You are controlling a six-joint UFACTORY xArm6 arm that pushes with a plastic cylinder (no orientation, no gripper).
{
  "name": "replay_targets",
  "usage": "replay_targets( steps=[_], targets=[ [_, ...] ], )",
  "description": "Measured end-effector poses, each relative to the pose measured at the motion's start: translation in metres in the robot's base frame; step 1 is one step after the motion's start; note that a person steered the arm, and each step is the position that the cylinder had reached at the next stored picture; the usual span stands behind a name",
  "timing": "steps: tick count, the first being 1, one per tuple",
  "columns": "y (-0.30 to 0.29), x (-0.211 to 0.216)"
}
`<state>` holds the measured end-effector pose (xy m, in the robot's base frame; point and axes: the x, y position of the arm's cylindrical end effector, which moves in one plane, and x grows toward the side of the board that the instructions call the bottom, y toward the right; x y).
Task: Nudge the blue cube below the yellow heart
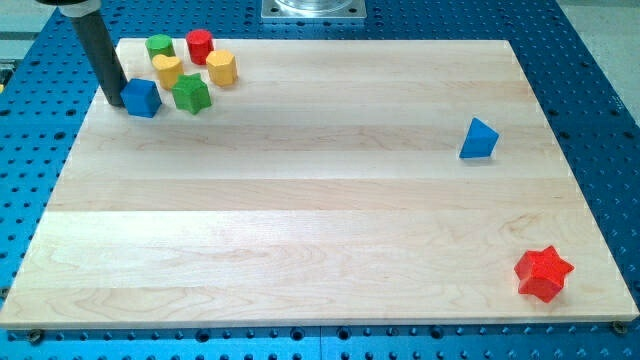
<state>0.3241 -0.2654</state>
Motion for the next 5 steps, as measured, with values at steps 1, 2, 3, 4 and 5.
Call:
replay_targets(
  steps=[1,2,3,4,5],
  targets=[
    [-0.026,0.003],
    [-0.035,0.021],
    [-0.039,0.03],
    [-0.008,0.03],
    [0.035,0.024]
  ],
)
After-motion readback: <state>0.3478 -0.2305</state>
